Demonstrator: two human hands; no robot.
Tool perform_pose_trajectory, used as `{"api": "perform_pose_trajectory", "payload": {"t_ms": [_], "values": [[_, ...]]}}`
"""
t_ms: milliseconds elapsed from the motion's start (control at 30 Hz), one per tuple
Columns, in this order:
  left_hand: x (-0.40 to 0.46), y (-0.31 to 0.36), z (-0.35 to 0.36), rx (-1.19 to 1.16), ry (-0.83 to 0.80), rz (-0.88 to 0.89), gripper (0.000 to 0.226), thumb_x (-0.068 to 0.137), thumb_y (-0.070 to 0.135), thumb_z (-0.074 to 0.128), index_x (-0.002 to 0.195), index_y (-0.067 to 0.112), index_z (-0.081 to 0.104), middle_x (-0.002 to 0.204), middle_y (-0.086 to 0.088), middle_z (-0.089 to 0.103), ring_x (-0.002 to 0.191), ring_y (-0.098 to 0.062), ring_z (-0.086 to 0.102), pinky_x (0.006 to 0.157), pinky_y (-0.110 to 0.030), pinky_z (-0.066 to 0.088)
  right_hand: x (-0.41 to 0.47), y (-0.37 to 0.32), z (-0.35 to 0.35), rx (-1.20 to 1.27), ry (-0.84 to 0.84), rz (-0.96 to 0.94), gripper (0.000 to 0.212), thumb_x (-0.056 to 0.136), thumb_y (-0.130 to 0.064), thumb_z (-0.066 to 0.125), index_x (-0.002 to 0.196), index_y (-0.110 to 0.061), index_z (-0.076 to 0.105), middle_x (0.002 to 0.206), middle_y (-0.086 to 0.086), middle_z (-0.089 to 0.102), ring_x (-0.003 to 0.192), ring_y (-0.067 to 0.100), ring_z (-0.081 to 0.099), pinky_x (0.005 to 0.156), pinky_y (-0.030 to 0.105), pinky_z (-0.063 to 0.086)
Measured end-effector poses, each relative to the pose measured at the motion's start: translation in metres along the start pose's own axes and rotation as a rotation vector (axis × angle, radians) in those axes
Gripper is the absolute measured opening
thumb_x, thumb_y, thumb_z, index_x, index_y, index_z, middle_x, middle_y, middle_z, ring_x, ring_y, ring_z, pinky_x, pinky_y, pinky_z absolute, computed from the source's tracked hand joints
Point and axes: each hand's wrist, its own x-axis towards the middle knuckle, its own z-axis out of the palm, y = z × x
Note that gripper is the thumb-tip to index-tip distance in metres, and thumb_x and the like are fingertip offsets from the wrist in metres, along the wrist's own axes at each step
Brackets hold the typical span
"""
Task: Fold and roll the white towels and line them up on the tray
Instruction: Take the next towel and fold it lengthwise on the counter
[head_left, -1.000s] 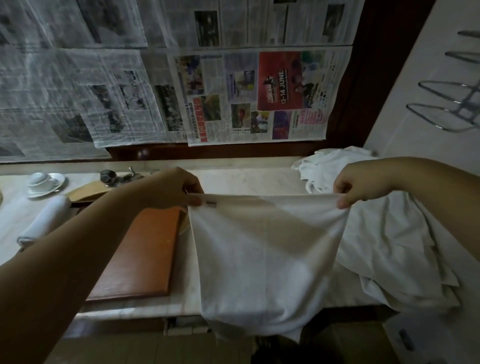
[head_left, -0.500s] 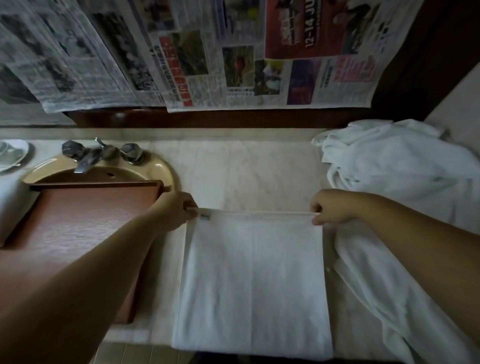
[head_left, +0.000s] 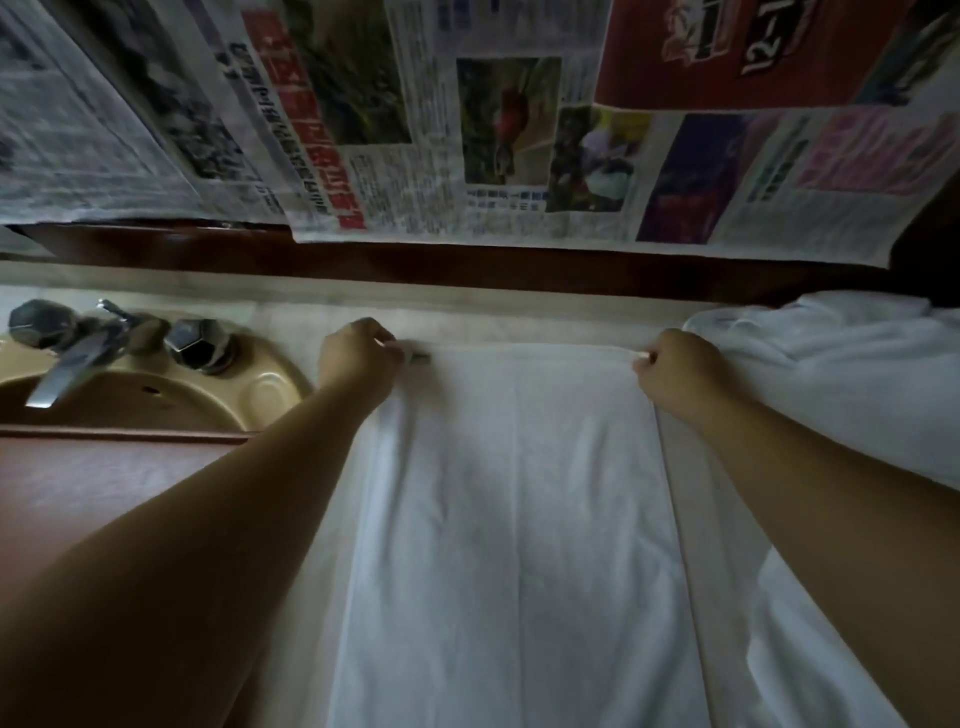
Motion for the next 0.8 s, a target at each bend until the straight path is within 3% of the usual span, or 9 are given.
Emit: {"api": "perform_pose_trajectory", "payload": {"t_ms": [100, 233, 367, 433, 500, 633, 700, 800], "values": [[0.024, 0.004, 0.007, -0.036, 0.044, -0.060, 0.022, 0.093, 0.035, 0.074, 0.108, 0.019, 0.071, 0.102, -0.003, 0.072, 0.084, -0.018, 0.060, 0.070, -0.028, 0.044, 0.022, -0.007, 0.005, 0.091, 0.041, 0.072, 0.022, 0.099, -0.031, 0.061, 0.093, -0.012, 0.070, 0.082, 0.010, 0.067, 0.074, 0.030, 0.064, 0.064, 0.031, 0.046], [0.024, 0.007, 0.017, -0.029, 0.144, -0.119, 0.040, 0.097, 0.045, 0.069, 0.122, 0.015, 0.061, 0.122, -0.007, 0.062, 0.093, -0.022, 0.059, 0.078, -0.033, 0.045, 0.043, -0.014, 0.012, 0.168, 0.003, 0.153, 0.033, 0.098, -0.043, 0.060, 0.109, -0.016, 0.074, 0.101, 0.013, 0.073, 0.095, 0.037, 0.068, 0.085, 0.039, 0.055], [-0.048, 0.035, 0.038, -0.142, 0.232, -0.042, 0.033, 0.098, 0.044, 0.067, 0.118, 0.021, 0.056, 0.120, -0.005, 0.056, 0.103, -0.025, 0.059, 0.083, -0.032, 0.042, 0.041, -0.016, 0.011, 0.200, 0.042, 0.155, 0.031, 0.100, -0.041, 0.056, 0.104, -0.016, 0.074, 0.097, 0.013, 0.073, 0.092, 0.036, 0.069, 0.075, 0.033, 0.051], [-0.114, 0.054, 0.055, -0.133, 0.091, 0.048, 0.026, 0.097, 0.050, 0.064, 0.108, 0.027, 0.059, 0.105, 0.001, 0.059, 0.094, -0.021, 0.060, 0.076, -0.033, 0.045, 0.033, -0.018, 0.009, 0.209, 0.039, 0.137, 0.036, 0.096, -0.047, 0.055, 0.094, -0.016, 0.072, 0.087, 0.010, 0.072, 0.084, 0.034, 0.070, 0.072, 0.033, 0.053], [-0.180, 0.076, 0.074, -0.125, -0.152, 0.133, 0.026, 0.096, 0.056, 0.061, 0.099, 0.029, 0.061, 0.097, 0.003, 0.060, 0.093, -0.020, 0.060, 0.076, -0.034, 0.048, 0.025, -0.018, 0.009, 0.201, 0.033, 0.145, 0.045, 0.092, -0.059, 0.056, 0.092, -0.016, 0.070, 0.083, 0.007, 0.071, 0.079, 0.031, 0.069, 0.070, 0.035, 0.057], [-0.266, 0.120, 0.114, 0.057, -0.582, 0.202, 0.053, 0.093, 0.070, 0.051, 0.116, 0.023, 0.059, 0.119, -0.005, 0.057, 0.113, -0.028, 0.053, 0.093, -0.043, 0.051, 0.014, -0.015, 0.001, 0.198, -0.069, 0.105, 0.038, 0.092, -0.049, 0.063, 0.091, -0.011, 0.064, 0.085, 0.010, 0.068, 0.075, 0.031, 0.066, 0.057, 0.027, 0.042], [-0.284, 0.135, 0.126, 0.175, -0.656, 0.152, 0.069, 0.090, 0.078, 0.046, 0.125, 0.019, 0.053, 0.123, -0.007, 0.052, 0.114, -0.030, 0.048, 0.094, -0.048, 0.047, 0.006, -0.014, -0.007, 0.244, -0.101, 0.091, 0.035, 0.097, -0.043, 0.062, 0.091, -0.008, 0.064, 0.084, 0.010, 0.067, 0.074, 0.029, 0.064, 0.056, 0.028, 0.038], [-0.292, 0.145, 0.134, 0.261, -0.611, 0.070, 0.083, 0.087, 0.088, 0.034, 0.128, 0.018, 0.050, 0.121, -0.007, 0.051, 0.107, -0.027, 0.047, 0.092, -0.049, 0.045, -0.006, -0.015, -0.020, 0.403, -0.056, 0.054, 0.034, 0.099, -0.035, 0.060, 0.073, -0.014, 0.054, 0.071, 0.004, 0.056, 0.071, 0.027, 0.059, 0.060, 0.030, 0.038]]}}
